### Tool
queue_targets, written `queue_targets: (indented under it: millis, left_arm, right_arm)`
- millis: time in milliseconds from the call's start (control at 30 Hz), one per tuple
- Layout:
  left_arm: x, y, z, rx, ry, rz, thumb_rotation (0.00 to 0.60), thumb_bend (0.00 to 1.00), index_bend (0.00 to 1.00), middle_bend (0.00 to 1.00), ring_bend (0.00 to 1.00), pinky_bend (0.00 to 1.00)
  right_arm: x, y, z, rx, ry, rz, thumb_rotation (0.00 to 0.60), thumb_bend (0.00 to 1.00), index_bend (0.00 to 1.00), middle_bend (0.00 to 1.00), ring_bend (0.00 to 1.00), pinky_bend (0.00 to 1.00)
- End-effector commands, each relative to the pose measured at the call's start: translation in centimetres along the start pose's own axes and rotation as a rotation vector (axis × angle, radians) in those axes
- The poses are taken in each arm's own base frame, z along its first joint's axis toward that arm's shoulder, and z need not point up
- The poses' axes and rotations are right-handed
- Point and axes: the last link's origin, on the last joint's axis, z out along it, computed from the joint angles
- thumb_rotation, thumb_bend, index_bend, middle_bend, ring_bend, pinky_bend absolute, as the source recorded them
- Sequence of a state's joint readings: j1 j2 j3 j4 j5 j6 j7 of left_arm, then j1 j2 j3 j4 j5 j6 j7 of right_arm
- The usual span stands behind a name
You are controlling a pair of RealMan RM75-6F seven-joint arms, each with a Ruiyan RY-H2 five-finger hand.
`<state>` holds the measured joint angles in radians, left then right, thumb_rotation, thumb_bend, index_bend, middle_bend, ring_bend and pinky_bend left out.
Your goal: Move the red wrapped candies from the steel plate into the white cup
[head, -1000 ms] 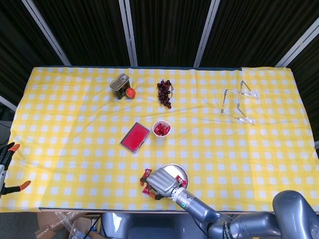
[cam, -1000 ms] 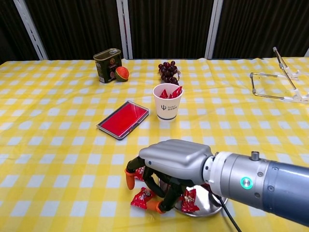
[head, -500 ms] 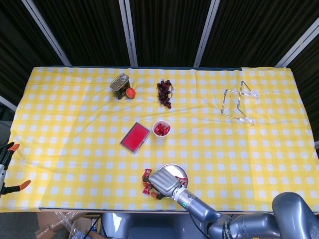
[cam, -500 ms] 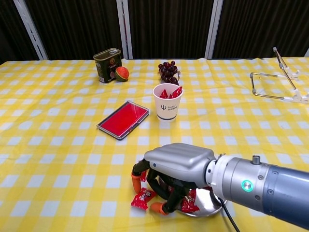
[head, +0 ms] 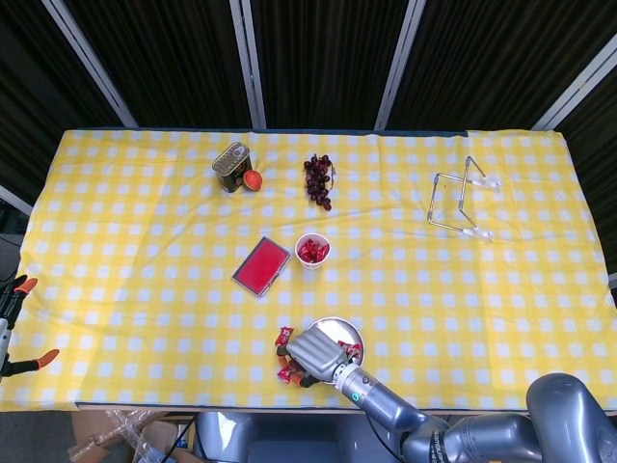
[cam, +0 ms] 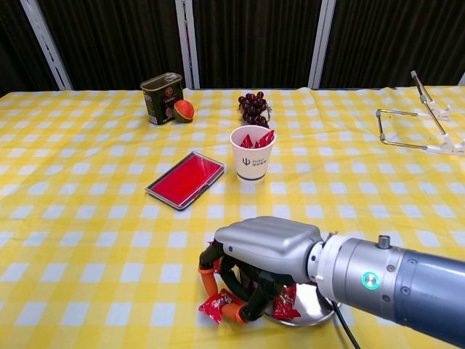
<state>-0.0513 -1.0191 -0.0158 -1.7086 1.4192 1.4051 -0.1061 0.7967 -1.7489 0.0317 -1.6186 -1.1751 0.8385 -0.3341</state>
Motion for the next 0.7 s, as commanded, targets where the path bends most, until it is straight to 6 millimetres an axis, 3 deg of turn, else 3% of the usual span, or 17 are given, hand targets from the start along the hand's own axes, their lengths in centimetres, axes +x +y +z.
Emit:
queue_targets:
  millis: [33, 400, 700]
  left_arm:
    - [0.0, 0.0, 0.0, 0.0, 0.0, -0.001, 0.6, 0.03, 0.0, 0.0, 0.0, 0.0]
    - [0.0, 0.0, 0.0, 0.0, 0.001, -0.001, 0.6, 0.03, 0.0, 0.0, 0.0, 0.0]
    - [0.0, 0.0, 0.0, 0.0, 0.0, -0.001, 0.6, 0.02, 0.0, 0.0, 0.0, 0.0]
  right_arm:
    - [0.1, 0.0, 0.0, 0.0, 0.002, 0.002, 0.6, 0.44, 0.53, 0.69, 0.8, 0.91]
    - [2.1, -0.7, 0.0, 0.011, 0.068, 0.024, 0.6, 0.44, 0.53, 0.69, 0.8, 0.91]
    - [4.8, 0.1, 0.1, -0.02, 0.149, 0.023, 0.6, 0.44, 0.53, 0.69, 0.8, 0.91]
